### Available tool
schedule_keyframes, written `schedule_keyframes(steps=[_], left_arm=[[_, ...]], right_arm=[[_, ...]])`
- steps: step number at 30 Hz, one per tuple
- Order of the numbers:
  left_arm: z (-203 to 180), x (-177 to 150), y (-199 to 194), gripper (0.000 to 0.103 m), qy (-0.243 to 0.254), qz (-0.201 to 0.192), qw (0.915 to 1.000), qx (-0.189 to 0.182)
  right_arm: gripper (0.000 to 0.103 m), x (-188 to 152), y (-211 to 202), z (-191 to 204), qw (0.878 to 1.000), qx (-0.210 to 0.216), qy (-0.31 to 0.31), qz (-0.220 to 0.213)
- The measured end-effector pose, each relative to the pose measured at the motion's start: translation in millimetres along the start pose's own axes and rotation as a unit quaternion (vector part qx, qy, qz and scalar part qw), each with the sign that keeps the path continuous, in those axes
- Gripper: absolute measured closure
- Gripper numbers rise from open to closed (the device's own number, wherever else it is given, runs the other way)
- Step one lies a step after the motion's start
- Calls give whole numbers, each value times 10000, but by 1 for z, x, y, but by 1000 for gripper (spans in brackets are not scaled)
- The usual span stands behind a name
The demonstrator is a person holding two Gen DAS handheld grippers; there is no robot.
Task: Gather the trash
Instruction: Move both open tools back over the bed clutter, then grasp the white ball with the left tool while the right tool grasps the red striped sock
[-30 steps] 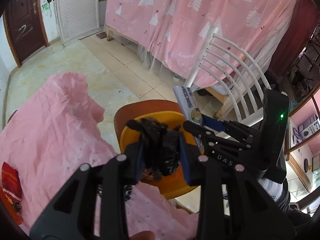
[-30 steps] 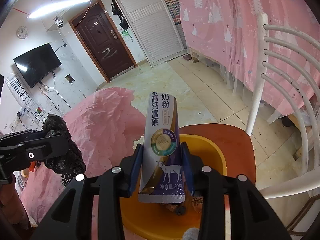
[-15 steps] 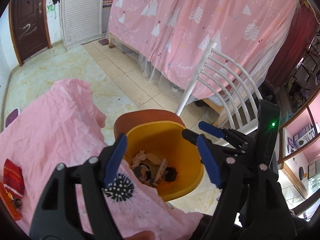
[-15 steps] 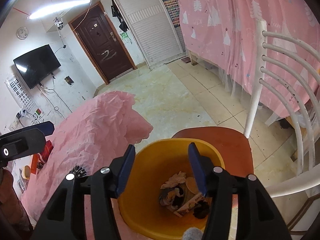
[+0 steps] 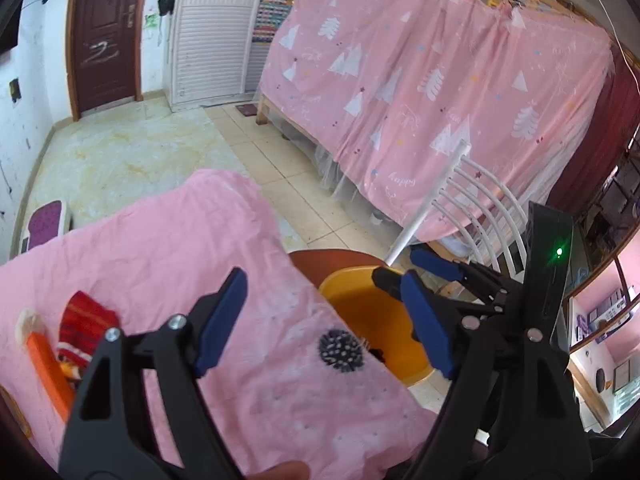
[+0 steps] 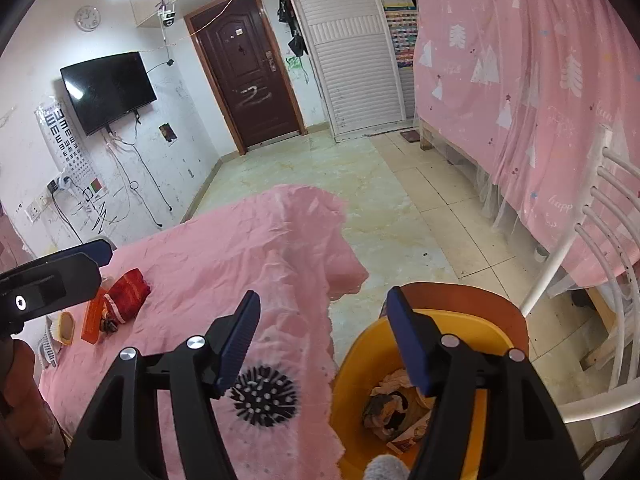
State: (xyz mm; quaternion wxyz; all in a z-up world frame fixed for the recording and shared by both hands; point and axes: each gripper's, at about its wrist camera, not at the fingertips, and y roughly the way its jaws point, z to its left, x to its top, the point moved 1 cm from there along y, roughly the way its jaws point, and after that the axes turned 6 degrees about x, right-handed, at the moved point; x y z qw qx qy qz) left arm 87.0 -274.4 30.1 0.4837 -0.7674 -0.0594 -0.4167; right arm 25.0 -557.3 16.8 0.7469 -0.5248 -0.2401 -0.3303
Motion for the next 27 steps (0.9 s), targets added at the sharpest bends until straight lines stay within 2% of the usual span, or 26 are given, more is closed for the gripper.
schedule_keyframes(steps=[5,8,12,14,19,27], left_arm=[[34,-2,-14,27,-240,-134,9996,57],[59,-6,-19,20,-436,-139,9988,174],[96,-13,-28,20,-620,-166,9960,616],[117,-17,-33,20,-706,-169,9929,939],[159,-27,-40,20,-894,-25,9850,1475],[216,-38,-50,20,-1326,64,9728,1896]], right_arm=[[47,5,23,41,9994,80,-281,199],[46,8,37,66,9983,142,-478,310],[46,11,57,98,9962,295,-685,449],[46,12,66,115,9948,390,-791,516],[46,12,91,149,9902,654,-1006,716],[46,8,120,191,9819,918,-1316,1005]])
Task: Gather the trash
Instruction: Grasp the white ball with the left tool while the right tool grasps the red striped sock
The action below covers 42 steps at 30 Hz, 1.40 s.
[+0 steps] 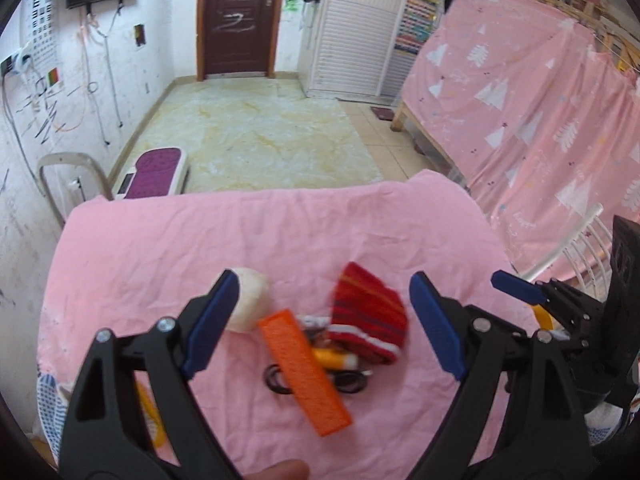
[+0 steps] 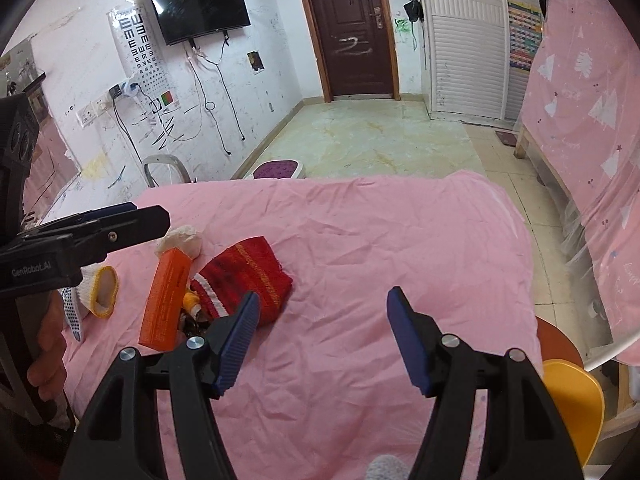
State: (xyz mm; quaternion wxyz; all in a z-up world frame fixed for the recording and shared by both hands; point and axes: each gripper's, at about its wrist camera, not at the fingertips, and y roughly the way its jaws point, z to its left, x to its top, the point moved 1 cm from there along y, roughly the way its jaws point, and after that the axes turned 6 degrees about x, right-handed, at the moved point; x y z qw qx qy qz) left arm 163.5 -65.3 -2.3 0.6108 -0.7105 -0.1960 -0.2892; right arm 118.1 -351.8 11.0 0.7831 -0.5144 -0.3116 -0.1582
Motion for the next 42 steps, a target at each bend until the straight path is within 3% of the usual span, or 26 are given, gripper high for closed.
schedule_keyframes(steps=[7,16,17,19,21,29,31,34,42], left_arm=[[43,-1,27,20,-504,376,9977,271],[58,-8,62,21,-811,891,9927,97],[59,-8,65,24,-844,923,9921,83],[61,-10,70,45,-869,1072,9904,-8],[59,-10,72,51,-817,1109,9905,-25],[61,-9,61,52,-885,854,9924,63],[62,-7,53,52,-881,729,9934,109],[60,-4,44,52,-860,595,9944,184],[55,-1,24,52,-807,387,9957,254]], right_arm=[[46,5,20,11,9996,164,-113,184],[46,13,50,28,9977,475,-177,455],[46,13,56,28,9972,505,-152,524],[46,13,64,29,9966,539,-141,605],[46,13,70,30,9960,569,-132,670],[47,8,76,25,9953,627,63,739],[66,7,76,28,9946,692,6,767],[84,6,73,31,9948,667,-123,758],[89,5,53,24,9966,658,-73,490]])
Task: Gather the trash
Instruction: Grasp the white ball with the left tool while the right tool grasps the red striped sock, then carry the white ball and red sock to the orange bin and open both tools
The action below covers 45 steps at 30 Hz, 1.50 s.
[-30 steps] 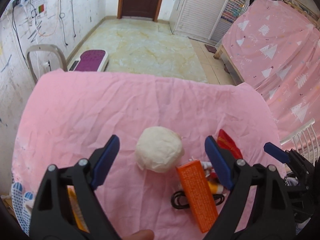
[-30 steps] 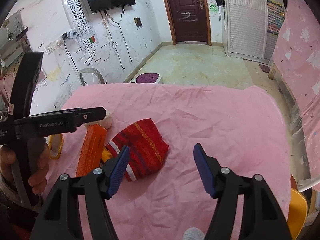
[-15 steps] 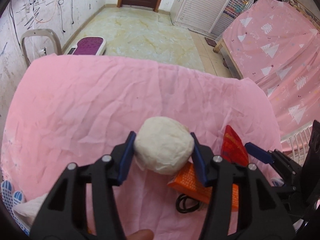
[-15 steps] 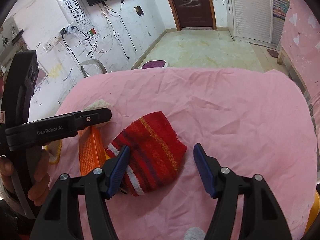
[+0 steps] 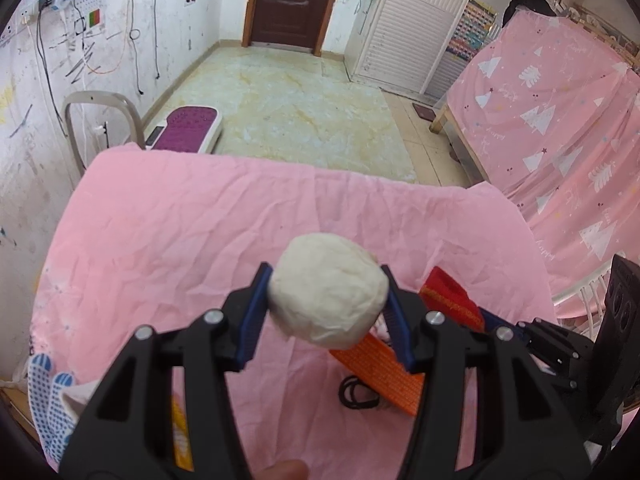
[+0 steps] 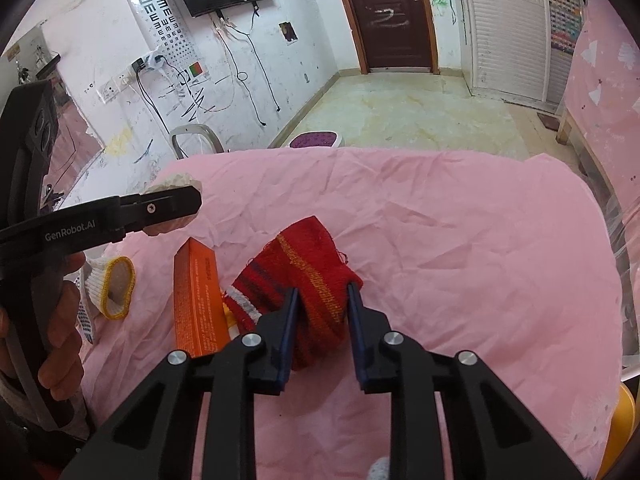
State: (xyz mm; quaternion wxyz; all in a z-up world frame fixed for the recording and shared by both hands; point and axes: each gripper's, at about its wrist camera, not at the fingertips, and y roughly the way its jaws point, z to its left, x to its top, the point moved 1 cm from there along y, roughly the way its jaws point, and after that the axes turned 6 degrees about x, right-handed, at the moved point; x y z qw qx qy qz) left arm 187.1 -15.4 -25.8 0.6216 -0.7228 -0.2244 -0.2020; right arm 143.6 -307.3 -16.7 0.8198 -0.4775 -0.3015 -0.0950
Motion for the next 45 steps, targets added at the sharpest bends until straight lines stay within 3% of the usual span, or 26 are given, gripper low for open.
schedule_keyframes(steps=[6,9,12,14,16,18,27,29,30,31,32,34,35,45], left_arm=[[-13,0,-4,52,74,-58,10000,15],[-17,-1,-6,52,74,-101,9999,21],[-17,-2,-5,52,66,-94,9999,14],[-18,-2,-5,52,67,-78,9999,28],[-16,-1,-3,52,36,-49,10000,20],[-13,-2,-1,52,10,-30,10000,5],[-3,-2,10,52,-38,61,9999,-129],[-3,-2,11,52,-35,76,9998,-155],[-2,-3,11,52,-31,82,9998,-162],[-2,-3,12,52,-27,86,9998,-166],[-2,-3,11,52,-23,89,9998,-169],[-1,-3,11,52,-32,80,9998,-170],[-1,-3,11,52,-30,85,9998,-170],[-6,-5,2,52,13,14,9999,-101]], right_arm=[[89,-3,-13,-6,9999,17,40,-99],[88,-1,-8,-8,9991,343,239,60],[86,3,-6,-3,9996,250,126,47],[76,7,-2,1,9997,203,63,78],[49,10,3,5,9997,212,67,112],[38,12,6,6,9997,227,79,111],[35,13,33,15,9988,125,-2,479],[35,13,35,17,9989,68,-41,457],[40,13,35,17,9990,46,-52,437],[53,13,36,18,9991,26,-66,429],[57,13,35,18,9991,57,-75,406],[83,11,32,21,9990,155,-156,400],[86,10,31,24,9988,151,-230,394],[90,6,0,16,9999,83,-116,-40]])
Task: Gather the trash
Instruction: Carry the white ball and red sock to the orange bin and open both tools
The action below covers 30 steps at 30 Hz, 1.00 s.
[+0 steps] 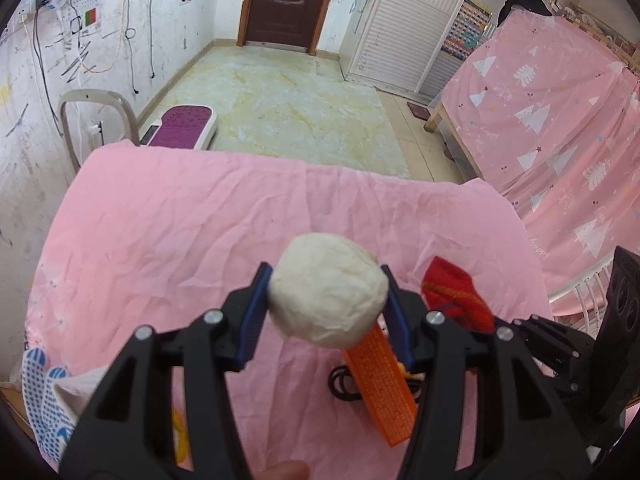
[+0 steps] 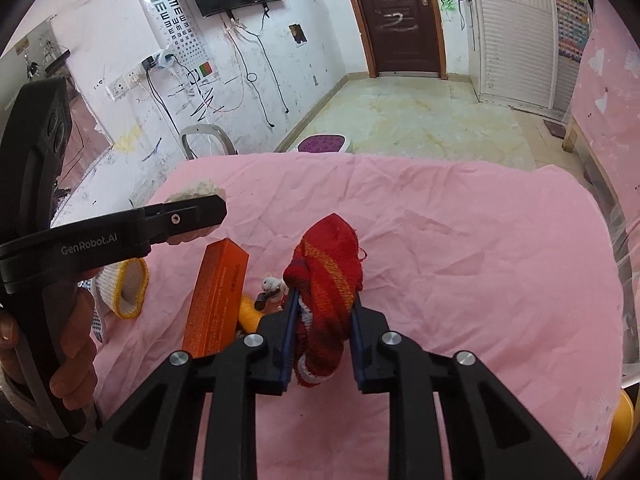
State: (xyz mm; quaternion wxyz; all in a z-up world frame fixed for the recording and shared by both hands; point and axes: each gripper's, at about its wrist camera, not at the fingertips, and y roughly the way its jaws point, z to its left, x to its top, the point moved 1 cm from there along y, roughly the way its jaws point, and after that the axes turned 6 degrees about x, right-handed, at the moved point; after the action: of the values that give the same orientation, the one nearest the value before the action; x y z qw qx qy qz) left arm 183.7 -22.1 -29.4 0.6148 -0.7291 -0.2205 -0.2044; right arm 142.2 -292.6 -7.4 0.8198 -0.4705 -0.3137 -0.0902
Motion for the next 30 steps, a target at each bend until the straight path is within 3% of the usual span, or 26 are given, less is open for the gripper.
schedule_keyframes(steps=[15,30], left_arm=[[-44,-6,-10,52,381,-57,9992,42],[-142,-24,-17,52,1102,-107,9935,-250]], right_arm=[[90,-18,-58,-34,9986,-56,263,-464],[90,-68,-136,-108,9891,-384,880,-1115]])
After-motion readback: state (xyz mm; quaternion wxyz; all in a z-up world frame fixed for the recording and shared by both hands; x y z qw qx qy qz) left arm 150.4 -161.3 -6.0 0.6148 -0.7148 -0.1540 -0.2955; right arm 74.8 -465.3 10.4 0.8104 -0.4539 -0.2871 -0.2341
